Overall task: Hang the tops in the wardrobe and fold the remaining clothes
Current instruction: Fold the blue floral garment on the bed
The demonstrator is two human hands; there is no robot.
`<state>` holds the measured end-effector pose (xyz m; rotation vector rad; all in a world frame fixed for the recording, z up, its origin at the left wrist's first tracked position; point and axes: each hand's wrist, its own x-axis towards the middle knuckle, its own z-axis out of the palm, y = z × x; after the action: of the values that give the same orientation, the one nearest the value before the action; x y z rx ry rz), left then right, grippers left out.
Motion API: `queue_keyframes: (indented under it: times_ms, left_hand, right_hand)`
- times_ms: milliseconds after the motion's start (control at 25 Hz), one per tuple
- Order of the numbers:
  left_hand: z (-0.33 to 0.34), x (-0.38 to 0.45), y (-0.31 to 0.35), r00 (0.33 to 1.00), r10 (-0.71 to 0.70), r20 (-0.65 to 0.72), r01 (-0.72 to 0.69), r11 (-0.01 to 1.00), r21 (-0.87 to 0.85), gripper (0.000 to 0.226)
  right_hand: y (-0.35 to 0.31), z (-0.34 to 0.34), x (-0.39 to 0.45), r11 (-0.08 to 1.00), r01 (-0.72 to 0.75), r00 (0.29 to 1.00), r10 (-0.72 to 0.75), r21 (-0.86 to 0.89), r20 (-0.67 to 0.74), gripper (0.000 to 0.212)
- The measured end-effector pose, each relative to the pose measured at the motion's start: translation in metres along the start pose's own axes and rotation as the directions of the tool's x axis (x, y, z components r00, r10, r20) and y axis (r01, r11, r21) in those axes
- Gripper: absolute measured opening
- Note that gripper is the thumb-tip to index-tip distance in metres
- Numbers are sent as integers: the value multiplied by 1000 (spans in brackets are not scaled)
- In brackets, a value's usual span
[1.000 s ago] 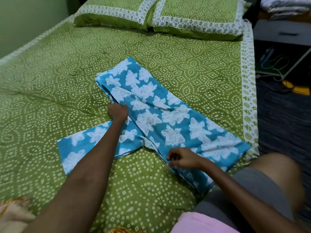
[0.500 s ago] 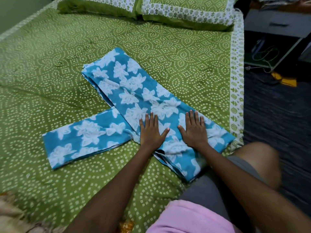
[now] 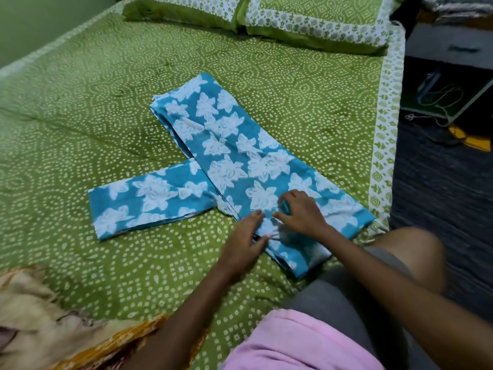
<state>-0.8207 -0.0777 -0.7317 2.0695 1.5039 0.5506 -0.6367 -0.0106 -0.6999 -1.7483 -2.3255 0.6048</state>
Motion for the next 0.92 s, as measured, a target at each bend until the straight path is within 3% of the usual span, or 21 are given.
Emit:
queue_keyframes:
  times_ms: [80,200,280,320,400,440,520,600,640,680,720,760,800,840,920]
  left_hand:
    - [-18,-7,-17,963,-183,-199,196,979,49,63]
    - [-40,-17,-48,951,-182,-252,240,944,227,70]
    - [-57,-23,-64,899,-241,-366,318,934,165,60]
    - [-65,-27,-71,837,-313,-449,384,920,75,52]
    - [-78,-40,-78,629,-517,-581,471,848,-244,38]
    - [-83,-45,-81,508,-637,-580,470,769,-434,34]
    - [-90,-49,-83,325,-812,-484,405,582,-705,35]
    - [-91,-46,-81,221,-887,-405,305,457,-835,38]
    - [-91,-43,-79,186,-907,-378,251,416,-874,40]
    - [-92,-39,-73,168,-914,-370,213,400,-891,44]
    - [-93,-34,-71,173,-895,-411,200,440,-875,49]
    - [-92,-29,-68,210,-837,-506,201,543,-815,53]
    - [-89,-22,-64,278,-741,-612,221,669,-710,58]
    - [-85,-13,-59,379,-627,-680,268,778,-569,65]
    - [-73,11,-47,614,-463,-639,384,883,-270,87]
  right_hand:
    - [-39,12,14,989,125,992,-125,82,-9,57]
    - [-86,36,38,946,322,938,-313,-36,152,68]
    - [-110,55,54,909,390,911,-357,-147,205,66]
    - [-119,64,61,882,430,899,-398,-192,181,61]
    - [-142,77,73,820,512,855,-516,-257,59,52]
    - [-155,83,81,793,544,828,-559,-276,25,53]
    - [-194,92,96,724,601,793,-593,-338,141,51]
    - [-231,104,106,677,621,782,-569,-393,255,45]
    - [-246,107,111,713,600,800,-543,-364,254,41]
    - [-256,104,113,811,538,841,-498,-229,212,38]
    - [-261,96,116,906,423,898,-423,23,119,34]
    - [-263,84,119,901,284,952,-305,328,15,31]
    - [-258,63,126,780,120,991,-131,614,-27,28]
    - [-246,39,134,561,-30,998,65,827,-9,23]
    - [-203,-4,152,122,-184,918,376,975,126,25]
